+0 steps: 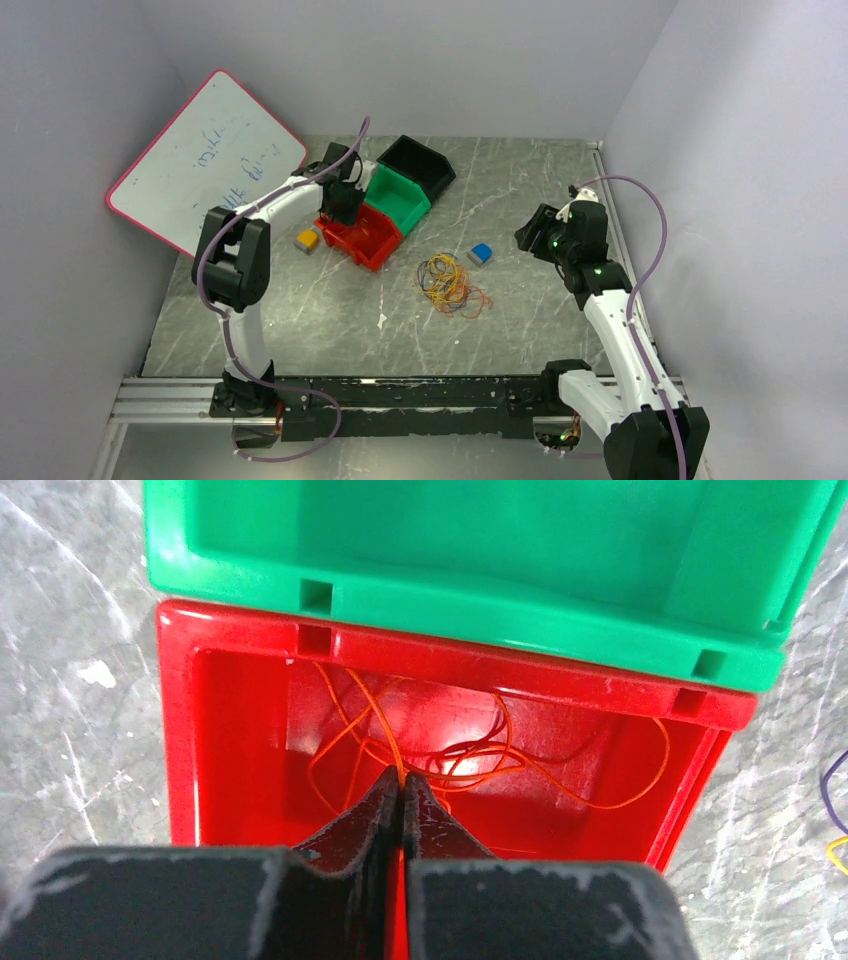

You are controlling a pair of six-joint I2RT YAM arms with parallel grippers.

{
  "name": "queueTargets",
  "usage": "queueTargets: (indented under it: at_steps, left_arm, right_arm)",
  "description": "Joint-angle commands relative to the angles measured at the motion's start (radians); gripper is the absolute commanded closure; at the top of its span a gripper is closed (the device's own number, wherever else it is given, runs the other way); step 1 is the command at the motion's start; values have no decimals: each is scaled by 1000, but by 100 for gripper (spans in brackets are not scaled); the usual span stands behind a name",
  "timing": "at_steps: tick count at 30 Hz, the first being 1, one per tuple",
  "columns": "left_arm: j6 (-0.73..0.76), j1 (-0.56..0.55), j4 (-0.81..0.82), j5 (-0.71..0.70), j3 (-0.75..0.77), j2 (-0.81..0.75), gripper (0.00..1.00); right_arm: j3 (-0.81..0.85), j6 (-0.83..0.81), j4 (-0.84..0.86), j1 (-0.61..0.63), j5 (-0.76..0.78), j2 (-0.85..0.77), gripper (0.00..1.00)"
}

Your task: Untangle the cables

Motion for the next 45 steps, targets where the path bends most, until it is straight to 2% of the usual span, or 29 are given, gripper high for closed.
queueTargets:
  at_steps: [1, 7, 11, 15, 20, 29, 32, 36, 39, 45]
  left_arm:
    - [-2, 9, 4, 16, -34, 2, 93]
    - [-1, 9, -28, 17, -33, 27, 91]
    - [-13, 9, 6, 8, -38, -48, 64]
    - [-15, 9, 26, 9, -23, -144, 44]
    - [-21, 9, 37, -13, -7, -233, 34]
    - [-14, 9, 65, -29, -60, -324, 33]
    - [-12, 9, 84, 49, -82, -347, 36]
    - [-61, -3, 156, 220, -137, -392, 39]
    - [-114, -62, 224, 260, -188, -423, 39]
    - [-184, -224, 308, 236, -245, -419, 41]
  right_arm:
    - [-14, -3, 13, 2, -6, -10, 44]
    - [-13, -3, 14, 1, -12, -9, 44]
    - [-7, -9, 4, 1, -2, -10, 44]
    - [-1, -12, -3, 1, 2, -12, 44]
    - [-1, -7, 3, 1, 1, -9, 44]
    - [4, -9, 7, 1, -10, 4, 44]
    - [8, -17, 7, 2, -23, 11, 44]
    - [3, -25, 5, 1, -41, 18, 43]
    - [2, -41, -7, 2, -97, 43, 42]
    - [-47, -41, -9, 11, -199, 79, 40]
